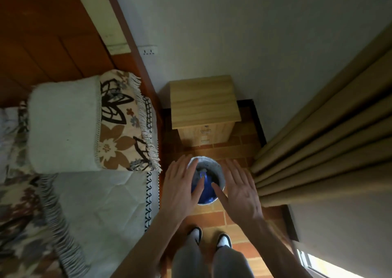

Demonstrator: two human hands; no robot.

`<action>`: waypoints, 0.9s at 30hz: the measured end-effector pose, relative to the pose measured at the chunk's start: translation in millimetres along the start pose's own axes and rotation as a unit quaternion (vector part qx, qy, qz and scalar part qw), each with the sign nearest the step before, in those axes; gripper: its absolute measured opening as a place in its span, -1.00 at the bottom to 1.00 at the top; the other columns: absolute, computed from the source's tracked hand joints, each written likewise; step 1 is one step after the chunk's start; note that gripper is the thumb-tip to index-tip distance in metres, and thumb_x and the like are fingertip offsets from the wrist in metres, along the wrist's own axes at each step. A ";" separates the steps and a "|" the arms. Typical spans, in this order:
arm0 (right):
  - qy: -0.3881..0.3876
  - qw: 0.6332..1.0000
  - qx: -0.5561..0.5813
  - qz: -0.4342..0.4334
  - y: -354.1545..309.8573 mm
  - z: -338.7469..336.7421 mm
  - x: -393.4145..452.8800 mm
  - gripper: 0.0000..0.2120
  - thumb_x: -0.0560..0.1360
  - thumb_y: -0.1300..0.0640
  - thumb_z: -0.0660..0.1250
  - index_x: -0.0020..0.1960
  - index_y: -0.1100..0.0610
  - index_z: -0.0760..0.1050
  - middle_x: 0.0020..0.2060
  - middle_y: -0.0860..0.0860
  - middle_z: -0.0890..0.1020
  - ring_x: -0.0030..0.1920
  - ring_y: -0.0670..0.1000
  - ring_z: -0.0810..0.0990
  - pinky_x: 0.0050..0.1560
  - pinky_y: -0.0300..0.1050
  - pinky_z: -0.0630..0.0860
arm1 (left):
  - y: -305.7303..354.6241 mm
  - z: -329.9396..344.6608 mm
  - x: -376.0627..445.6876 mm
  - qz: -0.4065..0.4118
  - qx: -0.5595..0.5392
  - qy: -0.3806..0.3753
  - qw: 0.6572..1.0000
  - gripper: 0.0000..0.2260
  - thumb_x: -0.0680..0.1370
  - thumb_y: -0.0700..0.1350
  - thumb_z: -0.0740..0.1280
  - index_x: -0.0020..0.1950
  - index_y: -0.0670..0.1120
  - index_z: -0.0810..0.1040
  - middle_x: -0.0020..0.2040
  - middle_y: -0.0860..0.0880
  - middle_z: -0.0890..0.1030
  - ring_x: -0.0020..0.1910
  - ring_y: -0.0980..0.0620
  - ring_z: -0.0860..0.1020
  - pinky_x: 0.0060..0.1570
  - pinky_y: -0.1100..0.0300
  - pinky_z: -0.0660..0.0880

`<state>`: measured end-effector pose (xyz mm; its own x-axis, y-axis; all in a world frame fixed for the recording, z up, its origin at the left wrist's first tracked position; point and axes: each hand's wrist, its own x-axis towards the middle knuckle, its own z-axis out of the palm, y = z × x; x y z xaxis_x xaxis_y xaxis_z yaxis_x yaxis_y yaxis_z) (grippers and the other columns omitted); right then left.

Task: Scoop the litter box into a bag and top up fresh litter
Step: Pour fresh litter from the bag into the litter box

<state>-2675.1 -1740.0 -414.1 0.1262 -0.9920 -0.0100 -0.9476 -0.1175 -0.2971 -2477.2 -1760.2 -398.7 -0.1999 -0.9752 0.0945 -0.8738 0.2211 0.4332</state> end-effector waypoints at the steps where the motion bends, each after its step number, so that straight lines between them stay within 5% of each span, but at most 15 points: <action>1: 0.009 1.000 0.003 0.012 -5.2 -18.0 -5.9 -0.39 0.66 -0.24 0.09 0.59 0.07 0.22 0.54 0.04 0.35 0.58 0.04 0.21 0.57 0.06 0.17 | 9.1 -13.0 0.7 0.016 0.006 0.004 1.000 -0.52 0.66 0.15 0.18 0.52 -0.04 0.37 0.49 -0.07 0.46 0.49 -0.08 0.40 0.46 -0.13 0.36; 15: 0.164 0.945 -0.045 0.281 -33.2 -142.8 -95.8 -0.38 0.62 -0.29 0.18 0.53 0.08 0.34 0.49 0.03 0.44 0.54 0.06 0.31 0.50 0.10 0.31 | 110.2 -77.1 19.8 0.277 -0.021 -0.035 0.960 -0.50 0.66 0.14 0.28 0.50 -0.12 0.44 0.46 -0.09 0.50 0.48 -0.08 0.42 0.44 -0.16 0.36; 27: 0.257 0.798 -0.087 0.539 -22.4 -168.0 -236.1 -0.36 0.63 -0.29 0.12 0.54 0.10 0.34 0.48 0.07 0.45 0.53 0.09 0.34 0.51 0.11 0.29 | 231.0 -44.2 -13.0 0.483 -0.085 -0.111 0.864 -0.50 0.65 0.16 0.25 0.50 -0.10 0.48 0.49 -0.11 0.48 0.51 -0.08 0.39 0.50 -0.17 0.29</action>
<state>-2733.0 -1511.0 -244.7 -0.8836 -0.4046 0.2360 -0.4567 0.8557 -0.2431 -2656.8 -1696.6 -260.2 -0.8964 -0.3070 0.3197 -0.1779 0.9098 0.3750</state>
